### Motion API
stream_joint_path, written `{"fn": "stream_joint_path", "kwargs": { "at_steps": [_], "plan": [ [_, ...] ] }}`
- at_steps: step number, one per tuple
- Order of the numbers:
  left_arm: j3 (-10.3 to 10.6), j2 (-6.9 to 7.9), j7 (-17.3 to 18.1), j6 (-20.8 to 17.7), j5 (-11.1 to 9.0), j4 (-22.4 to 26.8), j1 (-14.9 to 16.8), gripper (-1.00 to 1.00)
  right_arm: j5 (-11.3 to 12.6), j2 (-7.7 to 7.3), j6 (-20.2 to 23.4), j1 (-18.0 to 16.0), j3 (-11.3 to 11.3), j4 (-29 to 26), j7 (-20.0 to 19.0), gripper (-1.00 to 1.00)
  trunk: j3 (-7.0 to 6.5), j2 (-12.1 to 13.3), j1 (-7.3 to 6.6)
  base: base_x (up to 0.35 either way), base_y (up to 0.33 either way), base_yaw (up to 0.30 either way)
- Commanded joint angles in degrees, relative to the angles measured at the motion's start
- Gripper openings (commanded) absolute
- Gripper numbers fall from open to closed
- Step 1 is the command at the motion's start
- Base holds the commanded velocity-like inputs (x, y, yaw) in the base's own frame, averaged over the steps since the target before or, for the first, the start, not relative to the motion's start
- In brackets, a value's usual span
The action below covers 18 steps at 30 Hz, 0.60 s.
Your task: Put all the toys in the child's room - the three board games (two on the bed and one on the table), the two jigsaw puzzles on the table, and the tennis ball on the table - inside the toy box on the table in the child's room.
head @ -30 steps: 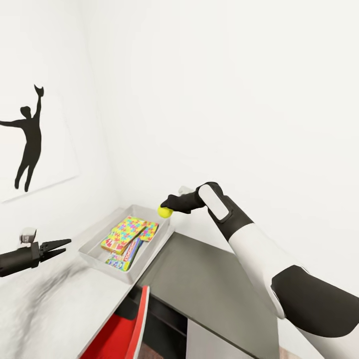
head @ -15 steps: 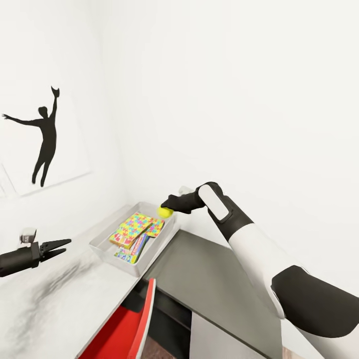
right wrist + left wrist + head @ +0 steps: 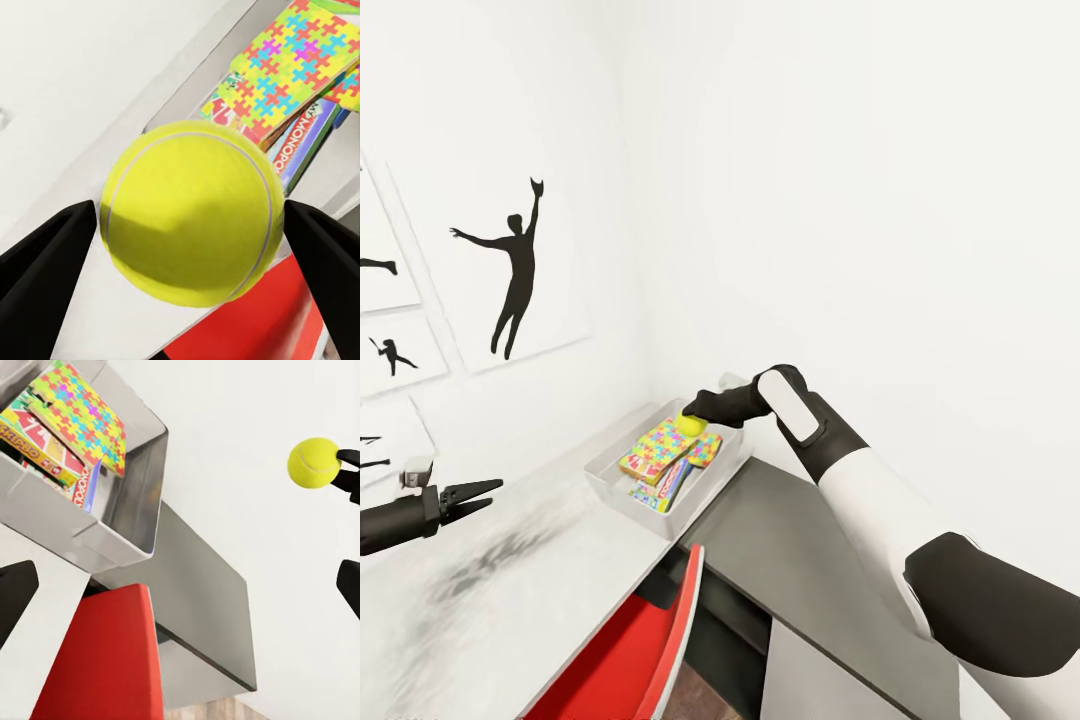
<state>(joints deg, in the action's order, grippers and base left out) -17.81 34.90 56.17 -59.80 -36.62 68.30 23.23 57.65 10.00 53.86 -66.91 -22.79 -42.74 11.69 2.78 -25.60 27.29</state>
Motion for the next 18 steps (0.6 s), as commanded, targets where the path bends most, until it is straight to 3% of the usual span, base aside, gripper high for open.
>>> {"fn": "stream_joint_path", "kwargs": {
  "at_steps": [1,13,18],
  "plan": [
    [0.0,0.01,0.3,-0.2,0.1,0.0,0.1,1.0,0.5,0.0,0.1,-0.1,-0.1,-0.1,0.5,-1.0,0.14,-0.1,0.03,-0.008,0.0,0.026],
    [0.0,0.04,0.3,-0.2,0.2,0.0,0.1,1.0,0.6,0.0,0.1,0.0,-0.1,-0.2,0.6,-1.0,0.14,-0.1,0.03,-0.001,0.0,0.005],
    [0.0,0.03,0.3,-0.2,0.2,0.0,0.1,1.0,0.6,0.0,0.1,0.0,-0.1,-0.2,0.6,-1.0,0.14,-0.1,0.03,0.0,0.0,0.155]
  ]
}}
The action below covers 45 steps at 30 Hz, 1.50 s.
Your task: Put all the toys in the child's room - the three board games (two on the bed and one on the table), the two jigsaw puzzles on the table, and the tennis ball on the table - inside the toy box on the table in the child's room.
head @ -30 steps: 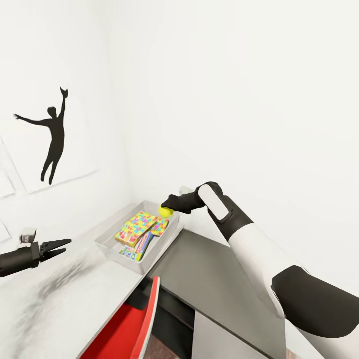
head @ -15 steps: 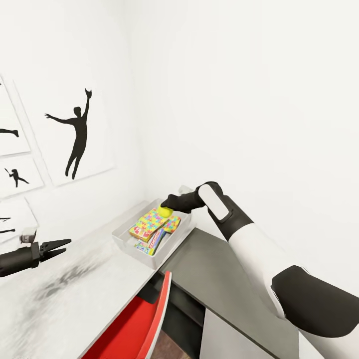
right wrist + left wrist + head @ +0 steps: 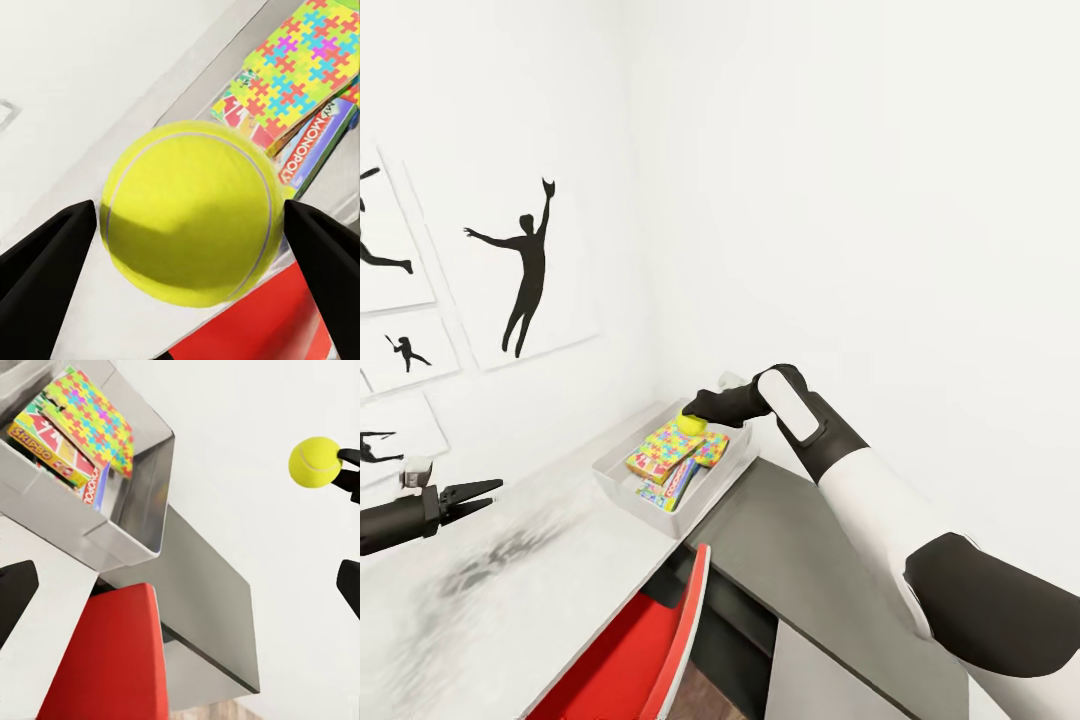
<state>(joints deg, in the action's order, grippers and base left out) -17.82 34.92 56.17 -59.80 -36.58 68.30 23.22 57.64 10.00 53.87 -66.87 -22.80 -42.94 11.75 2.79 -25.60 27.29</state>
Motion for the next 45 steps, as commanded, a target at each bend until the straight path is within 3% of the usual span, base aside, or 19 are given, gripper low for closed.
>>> {"fn": "stream_joint_path", "kwargs": {
  "at_steps": [1,28,45],
  "plan": [
    [0.0,0.0,0.3,-0.2,0.1,0.0,0.1,1.0,0.6,0.0,0.1,-0.1,-0.1,0.0,0.6,-1.0,0.13,-0.1,0.04,0.0,0.0,0.243],
    [0.0,-0.03,0.3,-0.2,0.1,0.0,0.0,1.0,0.5,0.0,0.1,-0.1,0.0,0.0,0.5,-1.0,0.13,-0.1,0.04,0.049,0.0,0.287],
    [0.0,-0.03,0.3,-0.2,0.2,0.0,0.1,1.0,0.5,0.0,0.0,0.0,0.0,-0.1,0.5,-1.0,0.13,-0.1,0.04,0.062,-0.043,0.039]
  ]
}}
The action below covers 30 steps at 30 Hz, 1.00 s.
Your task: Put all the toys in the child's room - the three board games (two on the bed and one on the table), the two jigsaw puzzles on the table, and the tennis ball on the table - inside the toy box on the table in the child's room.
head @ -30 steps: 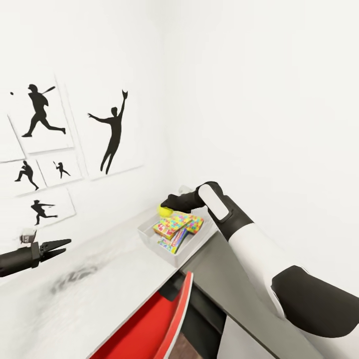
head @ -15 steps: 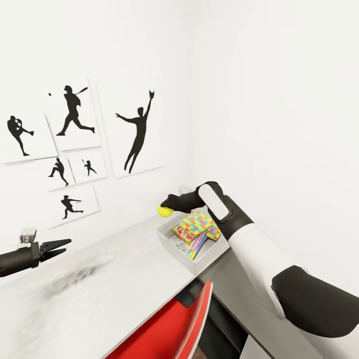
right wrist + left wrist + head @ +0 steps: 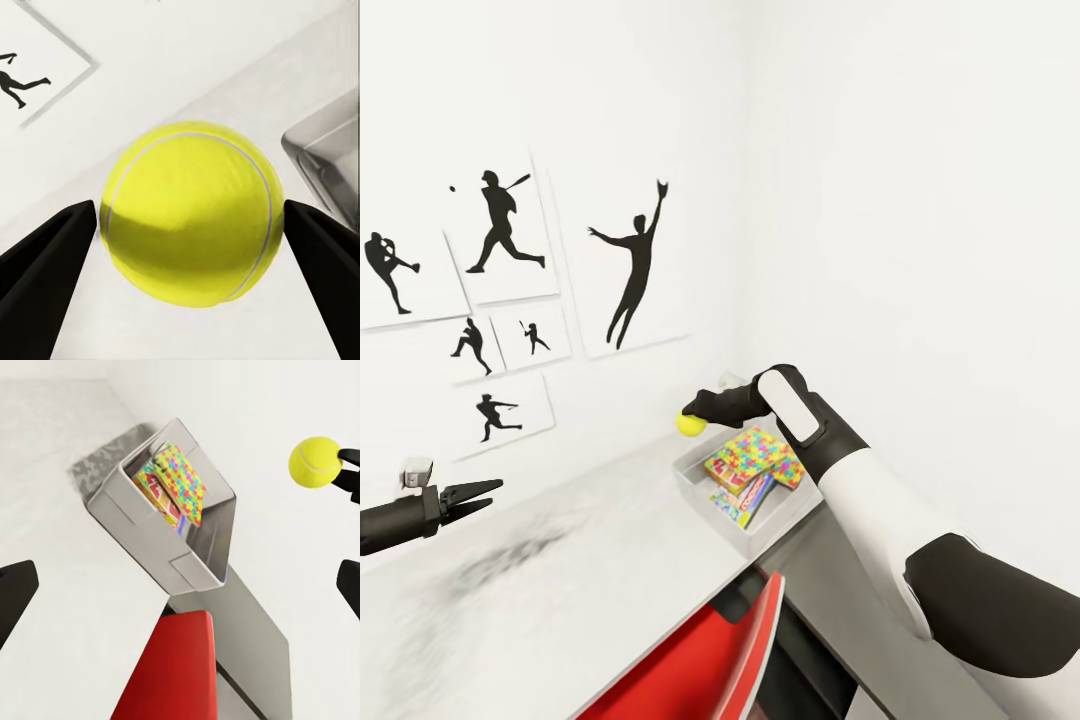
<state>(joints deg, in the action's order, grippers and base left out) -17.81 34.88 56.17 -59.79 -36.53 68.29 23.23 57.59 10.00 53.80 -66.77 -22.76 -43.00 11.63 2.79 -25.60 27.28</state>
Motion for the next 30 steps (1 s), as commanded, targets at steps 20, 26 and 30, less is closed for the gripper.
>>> {"fn": "stream_joint_path", "kwargs": {
  "at_steps": [20,26,30],
  "plan": [
    [-0.1,0.04,0.3,-0.2,0.1,0.0,0.1,1.0,0.5,0.0,-0.1,-0.3,0.6,0.3,0.9,-1.0,0.15,-0.1,0.04,0.014,-0.013,0.0],
    [-0.1,0.07,0.3,-0.2,0.1,0.0,0.1,1.0,0.1,0.0,-0.2,-0.9,0.7,1.6,1.1,-1.0,0.53,-0.1,0.04,0.0,0.0,0.0],
    [-0.1,0.05,0.3,-0.2,0.1,0.0,0.1,1.0,0.0,-0.19,-0.1,-0.9,0.7,3.4,2.8,-1.0,0.88,-0.1,0.04,0.0,0.0,0.0]
  ]
}}
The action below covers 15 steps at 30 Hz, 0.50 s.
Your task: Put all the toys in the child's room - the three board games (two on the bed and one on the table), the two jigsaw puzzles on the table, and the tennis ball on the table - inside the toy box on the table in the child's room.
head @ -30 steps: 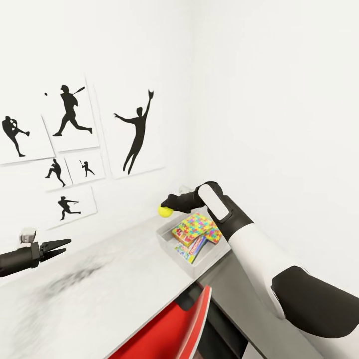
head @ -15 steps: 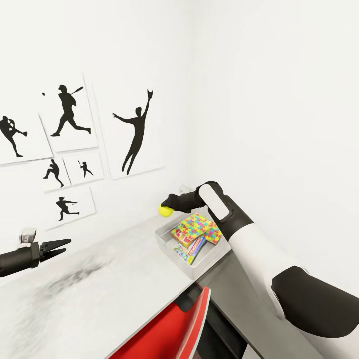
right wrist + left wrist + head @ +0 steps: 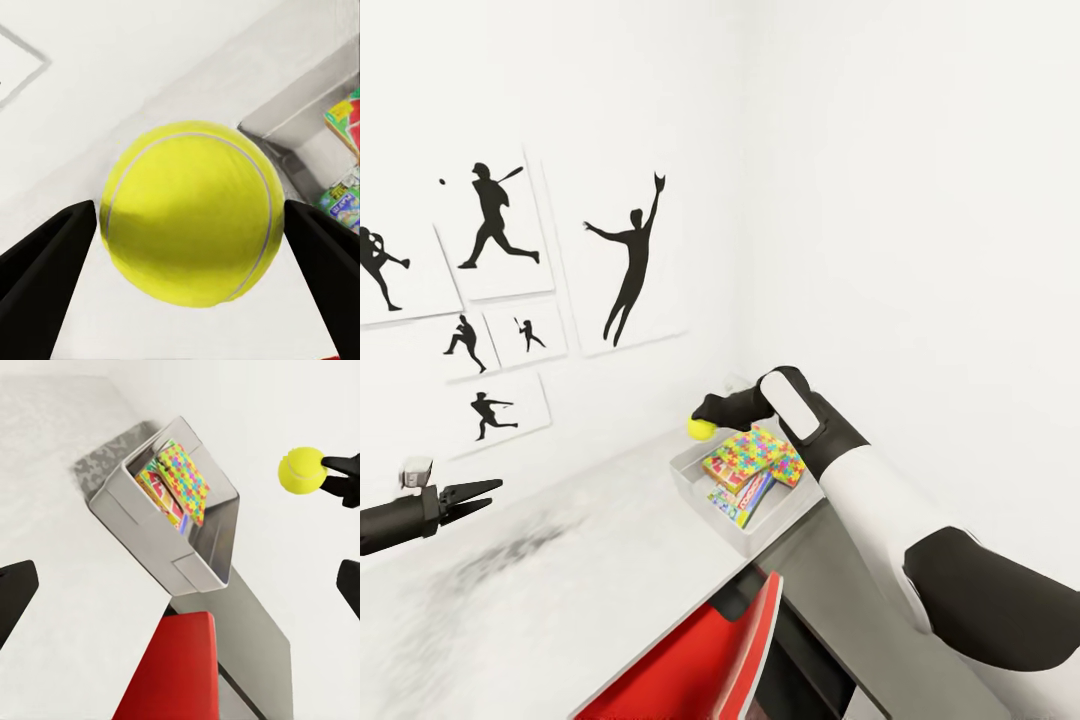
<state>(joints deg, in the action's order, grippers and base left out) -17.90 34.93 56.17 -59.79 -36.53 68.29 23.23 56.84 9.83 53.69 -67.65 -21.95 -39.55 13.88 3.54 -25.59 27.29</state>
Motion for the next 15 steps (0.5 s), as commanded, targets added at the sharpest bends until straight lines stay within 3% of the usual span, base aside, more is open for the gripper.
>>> {"fn": "stream_joint_path", "kwargs": {
  "at_steps": [1,7,15],
  "plan": [
    [0.0,0.0,0.3,-0.2,0.1,0.0,0.1,1.0,0.7,-0.28,0.1,-0.1,-0.1,0.1,1.0,-1.0,0.22,-0.1,0.03,0.0,0.0,0.0],
    [0.0,-0.01,0.3,-0.2,0.1,0.0,0.1,1.0,0.8,-3.28,0.6,0.0,-0.2,0.6,3.6,-1.0,0.78,-0.1,0.03,0.0,0.0,0.0],
    [0.0,-0.03,0.3,-0.2,0.1,0.0,0.1,1.0,0.8,-4.07,0.5,0.2,-0.2,1.0,4.0,-1.0,1.52,-0.1,0.03,0.0,0.0,0.0]
  ]
}}
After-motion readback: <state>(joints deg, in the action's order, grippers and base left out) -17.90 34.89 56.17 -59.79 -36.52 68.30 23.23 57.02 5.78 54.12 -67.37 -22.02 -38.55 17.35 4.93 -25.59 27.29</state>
